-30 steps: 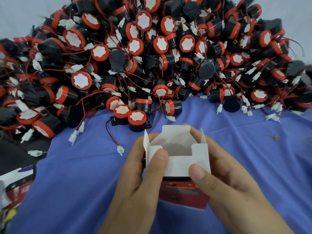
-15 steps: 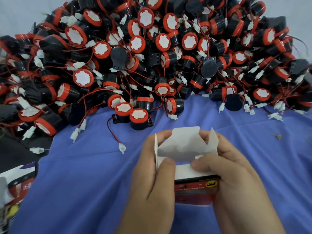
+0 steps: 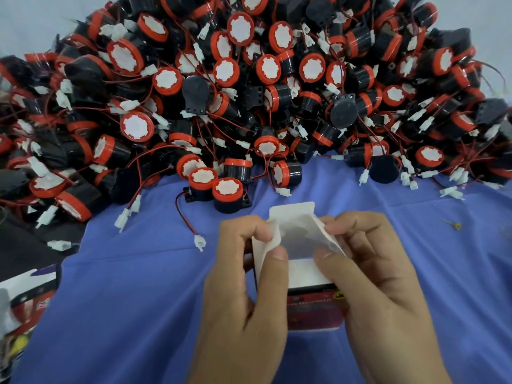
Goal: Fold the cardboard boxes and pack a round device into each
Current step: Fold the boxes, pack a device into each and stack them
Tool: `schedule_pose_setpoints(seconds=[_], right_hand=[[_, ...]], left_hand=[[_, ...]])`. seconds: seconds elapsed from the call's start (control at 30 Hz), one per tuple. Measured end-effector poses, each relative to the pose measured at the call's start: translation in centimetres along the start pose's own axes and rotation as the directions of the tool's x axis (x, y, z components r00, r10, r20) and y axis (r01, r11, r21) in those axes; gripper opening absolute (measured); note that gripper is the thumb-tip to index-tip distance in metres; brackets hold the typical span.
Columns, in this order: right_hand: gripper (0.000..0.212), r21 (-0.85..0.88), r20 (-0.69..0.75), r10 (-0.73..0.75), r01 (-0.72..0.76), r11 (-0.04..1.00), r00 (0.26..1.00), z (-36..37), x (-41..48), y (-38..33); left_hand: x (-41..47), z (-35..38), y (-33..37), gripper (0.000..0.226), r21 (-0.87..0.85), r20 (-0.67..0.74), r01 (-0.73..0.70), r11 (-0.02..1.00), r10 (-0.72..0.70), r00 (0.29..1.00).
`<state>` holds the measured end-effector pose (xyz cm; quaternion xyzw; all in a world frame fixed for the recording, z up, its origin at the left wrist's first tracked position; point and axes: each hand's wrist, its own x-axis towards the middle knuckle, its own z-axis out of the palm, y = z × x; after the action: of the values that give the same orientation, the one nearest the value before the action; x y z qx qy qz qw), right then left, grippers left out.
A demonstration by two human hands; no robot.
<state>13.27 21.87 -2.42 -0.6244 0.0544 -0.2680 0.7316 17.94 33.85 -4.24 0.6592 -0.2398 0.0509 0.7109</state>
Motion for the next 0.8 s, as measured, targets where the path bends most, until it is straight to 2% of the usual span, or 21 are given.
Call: schedule_pose_setpoints(seconds=[0.13,0.17,0.3,0.33,0.4,0.47,0.67,0.73,0.8], right_hand=[[0.006,-0.019,0.016,-0.033,0.033,0.999,0.999,0.5,0.0,0.1],[0.010,-0.036,0.004,-0.032,0.032,0.999,0.999,0.4,0.0,0.2],[0.010,-0.094,-0.038,-0.067,0.063,0.994,0.997,0.4,0.1,0.3],[0.009,-0.097,-0.045,-0.061,0.056,0.994,0.997,0.4,0.1,0.4],[0.028,-0.045,-0.076,-0.030,0.027,0.999,0.997,0.3,0.1,0.4],[0.044,-0.016,-0.064,-0.009,0.008,1.000,0.998,0.1,0.1,0.4],[0.011,-0.076,-0.029,0.017,-0.019,0.997,0.999,0.1,0.1,0.1],[0.020,-0.049,-0.002,0.043,-0.043,0.998,0.999,0.2,0.1,-0.2],[0.017,-0.043,0.007,0.023,-0.022,0.999,1.000,0.6,0.0,-0.2]], left_hand=[[0.1,0.3,0.6,0.030,0.079,0.019,0.027,0.996,-0.029,0.999],[0.1,0.4,0.4,0.031,0.057,-0.009,0.059,0.997,-0.059,0.998],[0.0,0.6,0.6,0.012,-0.015,-0.035,0.131,0.991,-0.131,0.991],[0.1,0.6,0.7,0.019,-0.049,-0.030,0.144,0.988,-0.145,0.989],[0.3,0.4,0.9,0.034,-0.136,-0.001,0.158,0.978,-0.160,0.987],[0.5,0.4,1.0,0.042,-0.121,0.011,0.153,0.981,-0.153,0.988],[0.6,0.7,1.1,0.029,-0.065,0.025,0.083,0.994,-0.082,0.996],[0.8,0.6,1.3,0.029,-0.098,0.010,0.093,0.991,-0.093,0.996],[1.3,0.4,1.3,0.026,-0.113,0.030,0.103,0.988,-0.100,0.995]])
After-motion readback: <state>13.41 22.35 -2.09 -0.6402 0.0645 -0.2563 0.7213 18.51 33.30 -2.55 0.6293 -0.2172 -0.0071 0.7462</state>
